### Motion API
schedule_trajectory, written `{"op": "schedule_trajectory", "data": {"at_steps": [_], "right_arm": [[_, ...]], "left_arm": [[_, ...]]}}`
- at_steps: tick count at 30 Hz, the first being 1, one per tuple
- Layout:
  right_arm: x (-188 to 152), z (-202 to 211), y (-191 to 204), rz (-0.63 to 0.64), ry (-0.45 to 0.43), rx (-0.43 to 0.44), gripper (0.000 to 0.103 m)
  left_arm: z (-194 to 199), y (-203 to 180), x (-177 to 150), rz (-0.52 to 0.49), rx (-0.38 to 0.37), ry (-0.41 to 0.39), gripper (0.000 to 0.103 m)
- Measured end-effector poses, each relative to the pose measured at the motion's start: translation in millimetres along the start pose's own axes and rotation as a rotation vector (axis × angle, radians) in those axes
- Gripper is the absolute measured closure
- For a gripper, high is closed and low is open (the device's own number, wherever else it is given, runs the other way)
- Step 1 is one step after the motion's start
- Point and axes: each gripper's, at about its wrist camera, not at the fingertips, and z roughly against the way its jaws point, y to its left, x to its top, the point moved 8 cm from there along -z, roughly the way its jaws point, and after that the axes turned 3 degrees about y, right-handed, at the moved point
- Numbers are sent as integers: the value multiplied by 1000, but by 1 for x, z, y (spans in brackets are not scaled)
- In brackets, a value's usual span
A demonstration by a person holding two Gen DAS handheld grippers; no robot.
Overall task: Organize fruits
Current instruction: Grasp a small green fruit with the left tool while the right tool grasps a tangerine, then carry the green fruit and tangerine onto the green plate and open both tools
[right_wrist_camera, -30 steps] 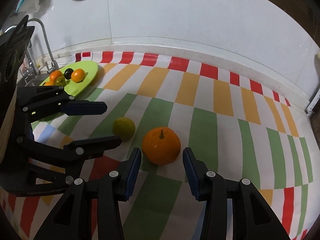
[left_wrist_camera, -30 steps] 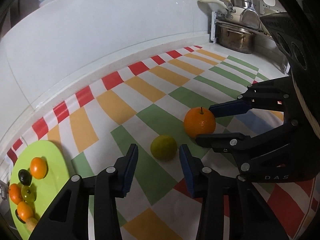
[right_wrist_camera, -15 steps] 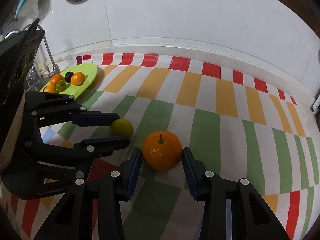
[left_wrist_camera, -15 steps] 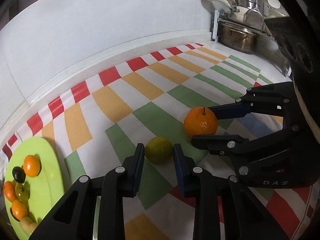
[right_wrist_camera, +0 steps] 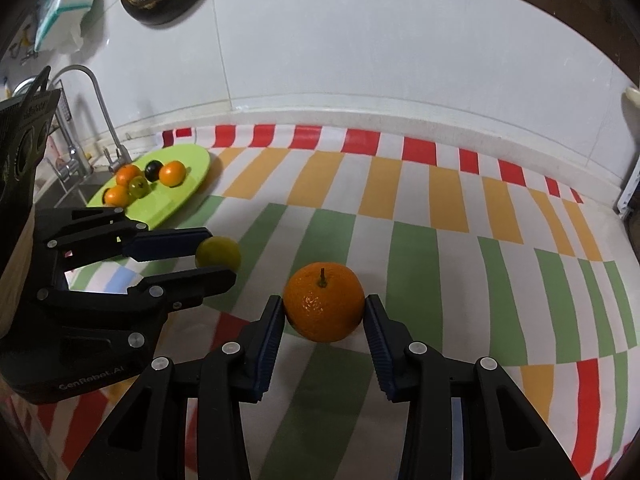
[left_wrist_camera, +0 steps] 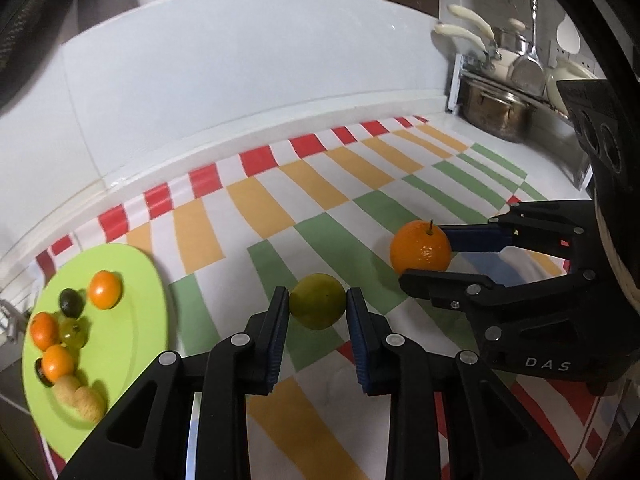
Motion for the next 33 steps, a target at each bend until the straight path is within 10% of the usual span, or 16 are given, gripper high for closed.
{"op": "schedule_trajectory", "data": {"at_steps": [33], "right_arm": [[51,100,81,60,-247,49,61]], "left_arm": [[154,54,-13,225,258,-209,74]]}}
